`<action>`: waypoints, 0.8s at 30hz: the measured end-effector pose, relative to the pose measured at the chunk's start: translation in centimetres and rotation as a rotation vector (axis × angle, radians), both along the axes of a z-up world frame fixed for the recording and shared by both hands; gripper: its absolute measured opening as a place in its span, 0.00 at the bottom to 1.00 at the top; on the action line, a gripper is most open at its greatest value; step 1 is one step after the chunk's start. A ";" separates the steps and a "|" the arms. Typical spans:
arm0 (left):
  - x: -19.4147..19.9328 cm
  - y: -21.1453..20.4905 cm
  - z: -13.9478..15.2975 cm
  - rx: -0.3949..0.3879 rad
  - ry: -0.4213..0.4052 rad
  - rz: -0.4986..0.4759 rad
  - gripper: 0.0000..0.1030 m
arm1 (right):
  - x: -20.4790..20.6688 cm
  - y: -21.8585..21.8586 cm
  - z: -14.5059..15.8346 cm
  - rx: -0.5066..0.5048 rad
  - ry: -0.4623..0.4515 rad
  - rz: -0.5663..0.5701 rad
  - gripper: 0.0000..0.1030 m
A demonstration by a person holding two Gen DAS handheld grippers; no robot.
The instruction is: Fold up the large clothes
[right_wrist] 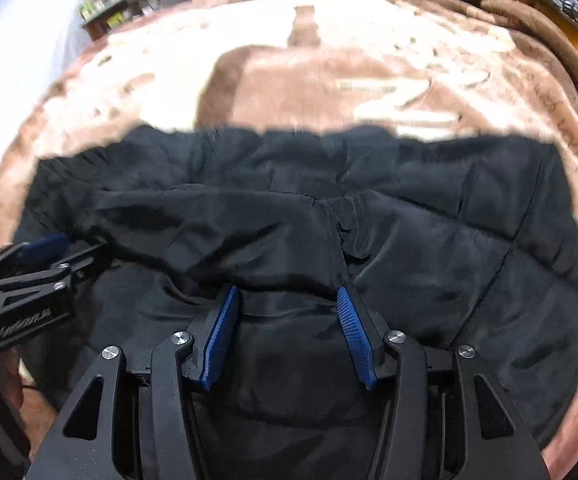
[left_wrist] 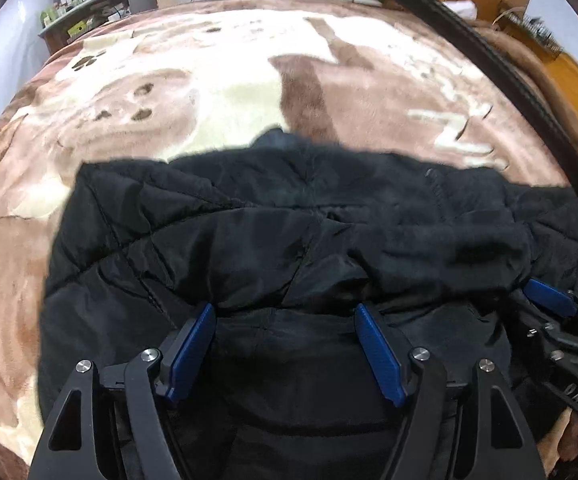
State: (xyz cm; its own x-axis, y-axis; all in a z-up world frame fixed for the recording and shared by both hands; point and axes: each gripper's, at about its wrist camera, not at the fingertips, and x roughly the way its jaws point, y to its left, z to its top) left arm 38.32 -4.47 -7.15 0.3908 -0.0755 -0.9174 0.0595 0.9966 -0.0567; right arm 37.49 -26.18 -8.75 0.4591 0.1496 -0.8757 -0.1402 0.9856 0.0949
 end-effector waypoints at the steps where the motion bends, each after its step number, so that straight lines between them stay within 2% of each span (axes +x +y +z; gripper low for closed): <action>1: -0.3 0.3 0.8 0.016 -0.023 -0.003 0.70 | -0.4 -0.3 1.0 -0.022 -0.046 -0.008 0.50; 2: -0.6 0.5 1.7 0.079 -0.067 0.004 0.70 | -1.1 -0.8 2.3 -0.048 -0.101 -0.017 0.50; 4: -1.0 1.0 2.8 0.175 -0.136 -0.003 0.70 | -1.5 -1.7 3.4 -0.065 -0.127 -0.020 0.50; 5: -1.0 1.4 2.9 0.186 -0.143 -0.004 0.70 | -1.4 -2.2 3.3 -0.097 -0.119 -0.031 0.50; 7: -0.3 2.5 2.0 0.204 -0.105 0.017 0.70 | -0.6 -3.4 1.9 -0.178 -0.096 -0.071 0.50; 10: 0.4 3.3 0.0 0.174 -0.051 0.022 0.71 | 0.8 -4.8 -1.9 -0.138 0.014 -0.083 0.50; 12: 0.6 3.0 -0.8 0.180 -0.046 0.013 0.71 | 1.4 -5.1 -3.4 -0.122 0.036 -0.087 0.50; 18: 2.1 2.8 -3.0 0.153 0.008 0.037 0.72 | 3.2 -6.3 -5.9 0.000 0.133 -0.130 0.52; 22: 2.9 3.2 -4.0 0.112 0.043 0.038 0.72 | 3.5 -5.7 -6.5 -0.032 0.146 -0.131 0.52; 24: 3.0 3.2 -3.9 0.127 0.046 0.036 0.72 | 3.6 -5.5 -6.3 -0.046 0.152 -0.132 0.52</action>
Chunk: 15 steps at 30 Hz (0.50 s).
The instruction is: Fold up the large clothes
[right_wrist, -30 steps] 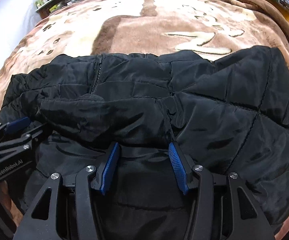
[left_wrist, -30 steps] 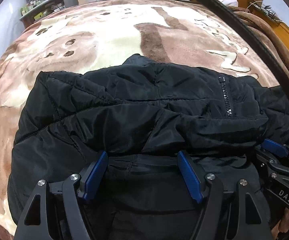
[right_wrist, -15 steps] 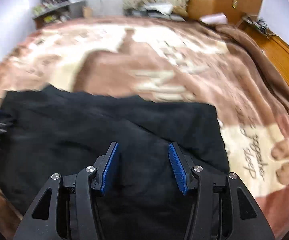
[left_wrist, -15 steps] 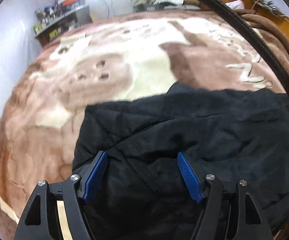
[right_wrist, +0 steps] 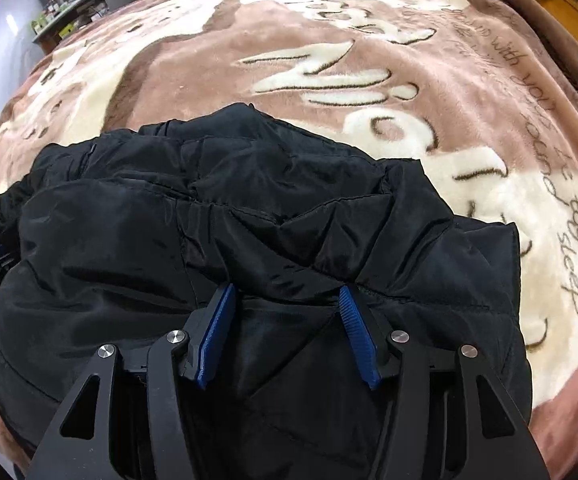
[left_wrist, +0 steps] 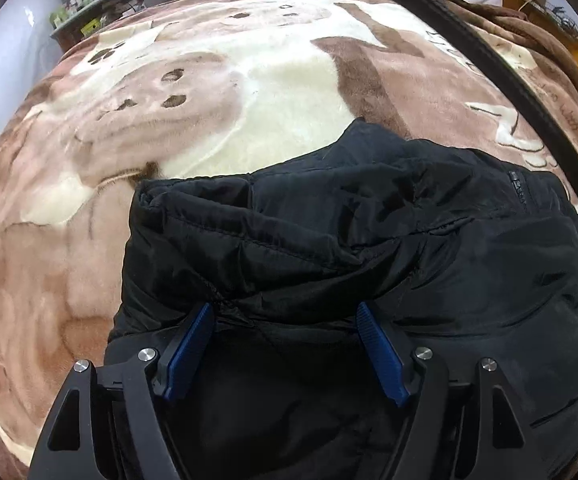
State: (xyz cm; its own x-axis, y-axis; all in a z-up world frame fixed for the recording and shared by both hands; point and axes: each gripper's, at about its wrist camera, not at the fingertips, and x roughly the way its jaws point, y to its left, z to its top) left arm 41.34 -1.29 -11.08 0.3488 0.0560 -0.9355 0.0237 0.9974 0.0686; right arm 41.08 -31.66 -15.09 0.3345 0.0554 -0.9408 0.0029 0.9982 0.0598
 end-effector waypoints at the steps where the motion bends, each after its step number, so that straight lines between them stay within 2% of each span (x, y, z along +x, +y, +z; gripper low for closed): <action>1: 0.0 0.0 0.2 0.005 0.003 0.003 0.72 | 0.1 -0.1 0.3 0.007 0.008 -0.001 0.52; 4: -0.3 0.4 1.8 -0.010 -0.002 0.019 0.71 | -0.6 -0.8 2.5 0.020 -0.029 0.011 0.52; 7: -1.6 1.2 4.2 -0.039 -0.036 -0.010 0.71 | -3.3 -2.0 6.3 0.082 -0.141 0.010 0.52; 9: -2.8 1.8 5.4 -0.025 -0.069 -0.026 0.71 | -5.7 -2.9 8.1 0.117 -0.198 0.006 0.52; 12: -5.5 4.0 6.5 -0.028 -0.114 0.009 0.71 | -8.9 -3.2 8.4 0.086 -0.217 0.047 0.52; 15: -7.0 5.5 5.7 0.021 -0.130 0.032 0.72 | -9.9 -2.9 5.5 0.035 -0.153 0.084 0.52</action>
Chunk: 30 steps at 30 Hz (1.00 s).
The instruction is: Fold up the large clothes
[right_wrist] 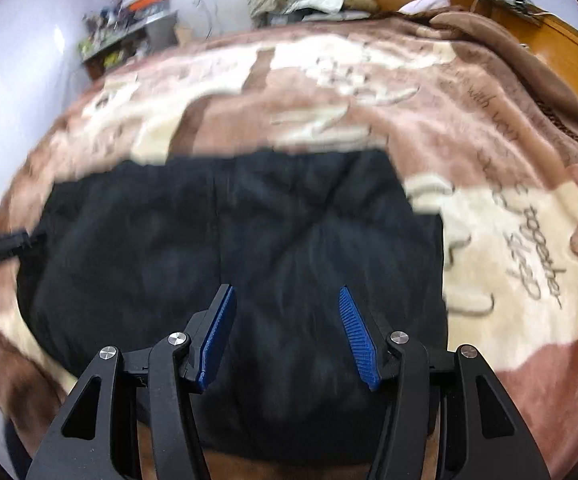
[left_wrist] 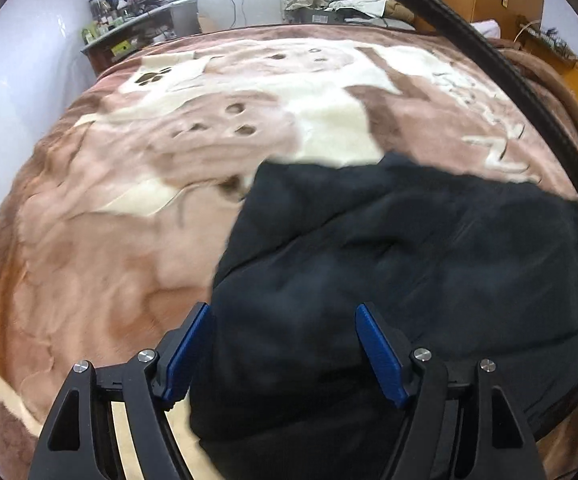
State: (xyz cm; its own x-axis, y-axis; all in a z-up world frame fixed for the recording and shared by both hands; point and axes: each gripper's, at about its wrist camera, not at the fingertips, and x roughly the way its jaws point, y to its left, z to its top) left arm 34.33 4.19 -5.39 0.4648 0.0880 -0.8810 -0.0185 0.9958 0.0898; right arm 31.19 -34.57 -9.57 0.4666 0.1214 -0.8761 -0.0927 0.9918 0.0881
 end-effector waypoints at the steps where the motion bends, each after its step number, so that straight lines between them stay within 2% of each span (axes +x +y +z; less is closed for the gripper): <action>1: -0.1 0.5 -1.3 -0.021 0.030 0.003 0.72 | 0.2 0.1 -1.4 -0.006 0.023 0.000 0.52; 3: 0.5 1.0 -3.2 -0.065 0.088 0.008 0.78 | 0.8 0.5 -3.2 -0.007 0.043 0.002 0.52; 4: 0.8 1.1 -3.9 -0.068 0.092 0.028 0.80 | 0.9 0.5 -3.6 -0.015 0.046 0.002 0.52; 7: 1.5 0.6 -4.9 -0.044 0.112 0.034 0.83 | 1.8 0.7 -4.7 -0.021 0.073 -0.010 0.53; 9: 2.0 0.5 -5.6 -0.036 0.117 0.042 0.89 | 2.3 0.5 -5.6 -0.010 0.084 -0.010 0.53; 11: 2.4 1.1 -6.8 -0.102 0.155 0.080 0.93 | 2.4 0.5 -6.0 -0.007 0.094 -0.017 0.53; 13: 2.5 1.6 -7.1 -0.126 0.160 0.109 0.97 | 2.3 0.9 -5.9 -0.027 0.092 -0.020 0.53; 17: 2.7 1.6 -5.8 -0.117 0.152 0.093 0.97 | 2.6 1.1 -5.2 -0.041 0.112 -0.023 0.53; 21: 1.8 3.1 -3.3 -0.214 0.123 0.103 0.89 | 1.7 1.4 -2.5 -0.045 0.080 -0.029 0.53; 27: -0.2 5.4 0.0 -0.224 0.070 0.078 0.89 | -1.7 -1.0 0.9 0.049 0.000 -0.072 0.54; 30: -1.2 6.3 1.0 -0.181 0.058 0.065 0.89 | -3.3 -2.8 1.7 0.082 -0.016 -0.090 0.55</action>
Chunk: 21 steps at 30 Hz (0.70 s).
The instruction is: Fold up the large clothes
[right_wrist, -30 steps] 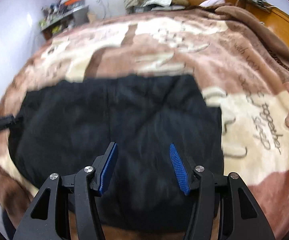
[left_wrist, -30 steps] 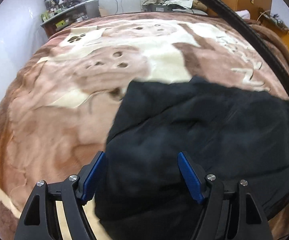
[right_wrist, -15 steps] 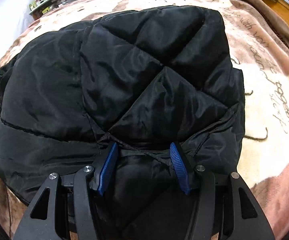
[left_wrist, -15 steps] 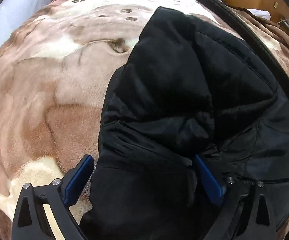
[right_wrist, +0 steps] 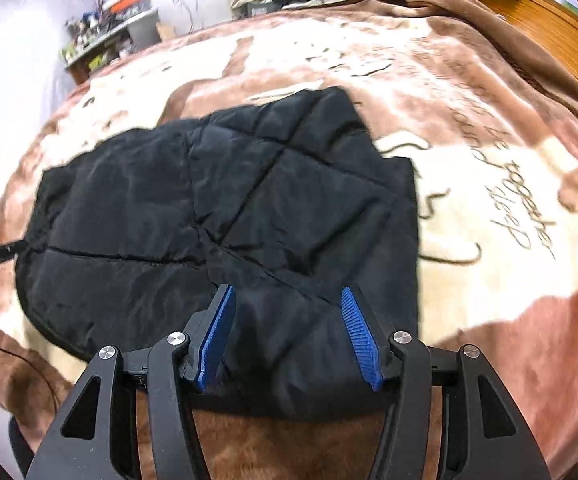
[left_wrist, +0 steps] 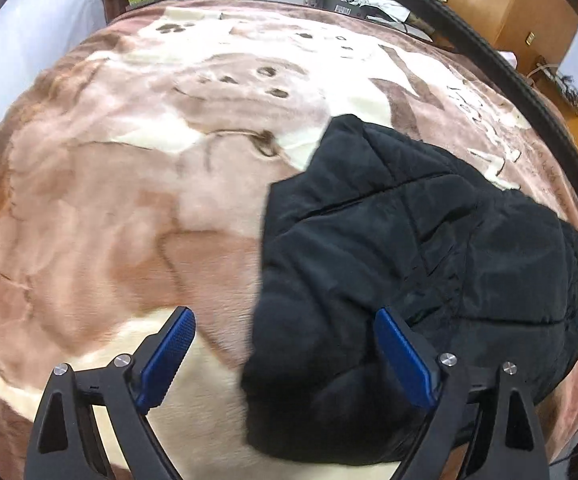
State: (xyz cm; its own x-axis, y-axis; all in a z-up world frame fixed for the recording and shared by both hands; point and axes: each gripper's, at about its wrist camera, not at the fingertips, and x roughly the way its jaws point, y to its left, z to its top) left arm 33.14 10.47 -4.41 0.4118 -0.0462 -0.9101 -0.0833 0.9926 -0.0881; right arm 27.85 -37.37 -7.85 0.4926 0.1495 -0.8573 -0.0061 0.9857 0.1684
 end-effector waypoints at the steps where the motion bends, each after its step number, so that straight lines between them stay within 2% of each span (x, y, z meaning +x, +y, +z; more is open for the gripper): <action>1: -0.2 0.3 0.1 0.017 0.004 -0.013 0.89 | -0.5 -0.7 0.1 -0.001 0.001 -0.008 0.56; 3: -0.1 0.8 -0.2 0.017 0.029 -0.029 0.89 | -1.4 -1.7 0.2 -0.008 0.002 -0.025 0.76; 7: -0.6 1.8 -1.4 -0.066 0.064 -0.026 0.89 | -2.2 -4.0 -1.2 0.033 0.037 -0.055 0.76; 10: -0.9 1.2 -2.9 -0.052 0.086 -0.064 0.90 | -2.0 -5.1 -2.5 0.080 0.078 -0.072 0.76; 13: -0.3 0.9 -4.3 -0.113 0.131 -0.079 0.92 | -1.6 -5.2 -3.5 0.110 0.081 -0.057 0.76; 18: 0.5 -0.3 -6.1 -0.137 0.145 -0.089 1.00 | -0.3 -5.4 -5.5 0.191 0.101 -0.024 0.77; 21: 1.1 -0.6 -7.4 -0.163 0.176 -0.089 1.00 | 0.9 -5.9 -6.7 0.248 0.134 -0.017 0.78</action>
